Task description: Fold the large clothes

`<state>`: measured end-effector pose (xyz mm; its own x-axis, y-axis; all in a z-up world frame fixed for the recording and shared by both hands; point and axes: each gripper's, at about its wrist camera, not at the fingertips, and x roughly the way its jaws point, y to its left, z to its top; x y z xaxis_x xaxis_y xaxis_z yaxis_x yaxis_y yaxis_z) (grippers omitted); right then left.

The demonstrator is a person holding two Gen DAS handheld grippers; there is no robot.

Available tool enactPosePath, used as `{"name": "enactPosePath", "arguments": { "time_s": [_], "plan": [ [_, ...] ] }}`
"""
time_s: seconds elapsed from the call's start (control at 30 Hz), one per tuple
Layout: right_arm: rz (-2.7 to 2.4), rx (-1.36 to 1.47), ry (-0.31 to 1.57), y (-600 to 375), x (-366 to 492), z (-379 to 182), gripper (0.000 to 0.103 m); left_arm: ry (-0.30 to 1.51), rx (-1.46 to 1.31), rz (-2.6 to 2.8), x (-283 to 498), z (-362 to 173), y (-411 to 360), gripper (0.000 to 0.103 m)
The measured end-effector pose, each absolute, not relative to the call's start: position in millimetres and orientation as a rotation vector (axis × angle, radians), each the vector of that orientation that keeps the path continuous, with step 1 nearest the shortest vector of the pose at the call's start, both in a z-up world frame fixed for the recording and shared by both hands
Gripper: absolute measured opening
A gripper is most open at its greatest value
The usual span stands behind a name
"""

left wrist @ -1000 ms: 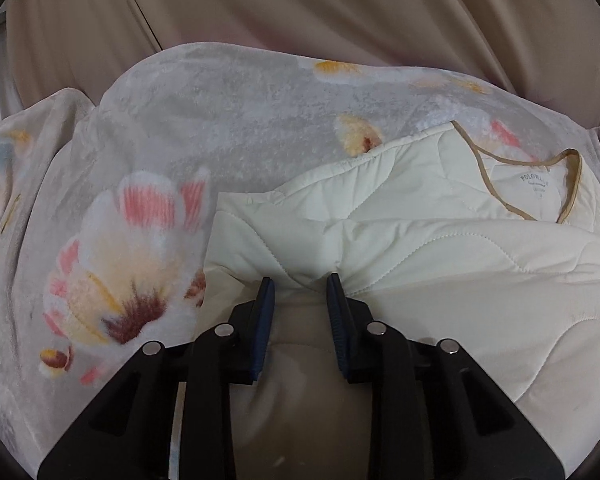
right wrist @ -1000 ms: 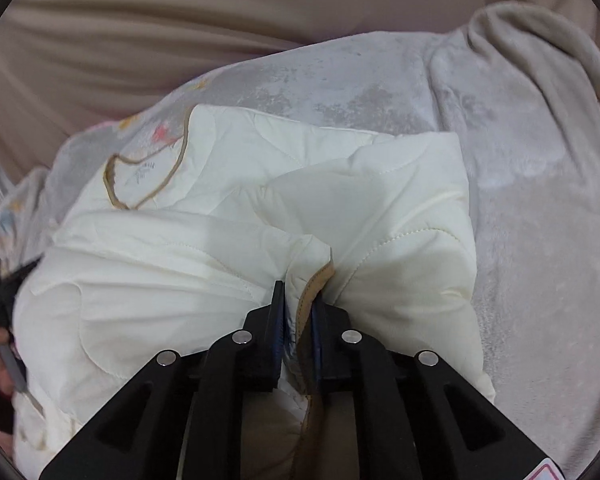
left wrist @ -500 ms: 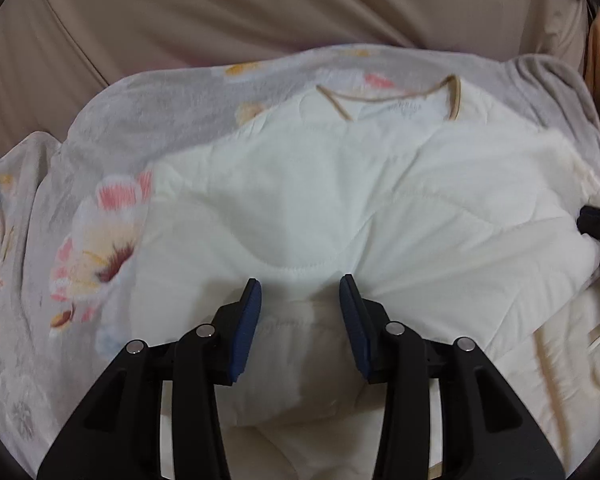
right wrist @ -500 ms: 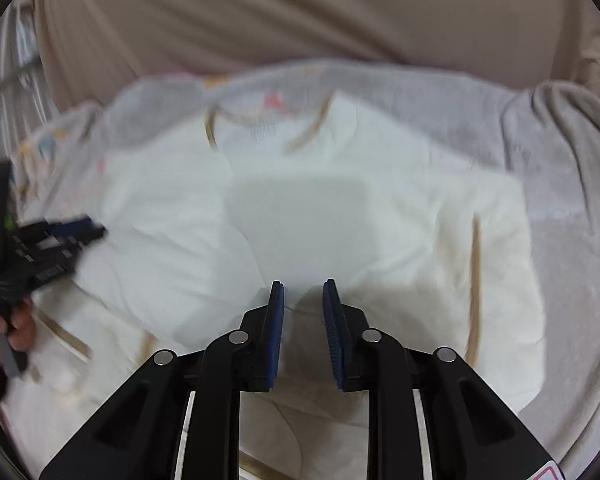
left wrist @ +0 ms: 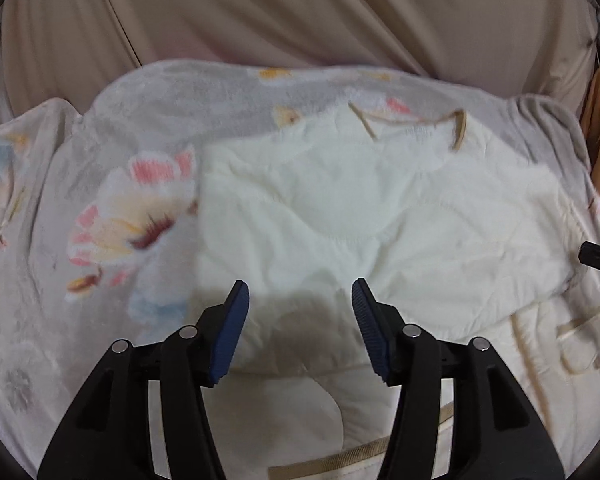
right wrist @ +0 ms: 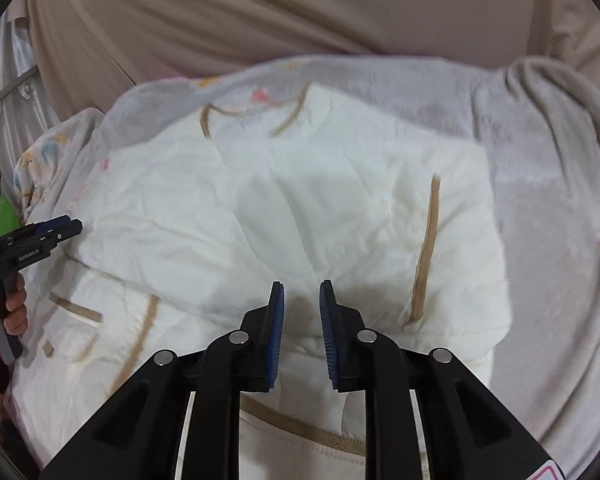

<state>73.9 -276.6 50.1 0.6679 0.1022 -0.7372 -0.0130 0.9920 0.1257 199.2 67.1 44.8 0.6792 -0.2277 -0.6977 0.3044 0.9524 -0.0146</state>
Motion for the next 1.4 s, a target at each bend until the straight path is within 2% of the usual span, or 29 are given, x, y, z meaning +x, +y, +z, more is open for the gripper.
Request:
{"name": "enactPosePath", "arguments": {
  "time_s": [0.13,0.23,0.37,0.6,0.73,0.8,0.83,0.87,1.07,1.1,1.2,1.23,1.27,1.4],
  "plan": [
    [0.059,0.081,0.754,-279,91,93,0.02,0.683,0.067,-0.255,223,87,71,0.06],
    [0.024,0.083,0.713,-287,118,111,0.022,0.665,0.018,-0.276,248,110,58,0.06],
    [-0.048,0.144,0.714,-312,163,108,0.022,0.675,0.018,-0.37,276,121,7,0.06],
    [-0.119,0.441,0.776,-388,205,60,0.024,0.837,0.056,-0.621,329,85,-137,0.061],
    [-0.082,0.439,0.801,-393,220,40,0.02,0.906,0.11,-0.573,362,39,-200,0.06],
    [-0.113,0.381,0.819,-397,227,30,0.013,0.926,0.174,-0.512,374,12,-214,0.06],
    [-0.15,0.349,0.838,-400,229,24,0.011,0.925,0.177,-0.513,376,5,-214,0.06],
    [-0.194,0.33,0.871,-408,230,13,0.001,0.905,0.17,-0.525,376,2,-211,0.06],
    [-0.159,0.483,0.847,-438,212,-4,0.0,0.839,0.098,-0.484,374,4,-187,0.058],
    [-0.162,0.481,0.848,-439,213,-4,0.0,0.822,0.09,-0.433,372,8,-180,0.054],
    [-0.232,0.416,0.819,-430,208,12,0.0,0.792,0.032,-0.385,367,28,-144,0.053],
    [-0.273,0.379,0.788,-429,202,21,0.002,0.792,0.001,-0.401,364,36,-125,0.054],
    [-0.305,0.33,0.742,-420,197,37,0.015,0.787,-0.018,-0.407,362,44,-106,0.054],
    [-0.143,0.232,0.65,-367,192,95,0.017,0.725,-0.02,-0.334,350,73,-22,0.058]
  ]
}}
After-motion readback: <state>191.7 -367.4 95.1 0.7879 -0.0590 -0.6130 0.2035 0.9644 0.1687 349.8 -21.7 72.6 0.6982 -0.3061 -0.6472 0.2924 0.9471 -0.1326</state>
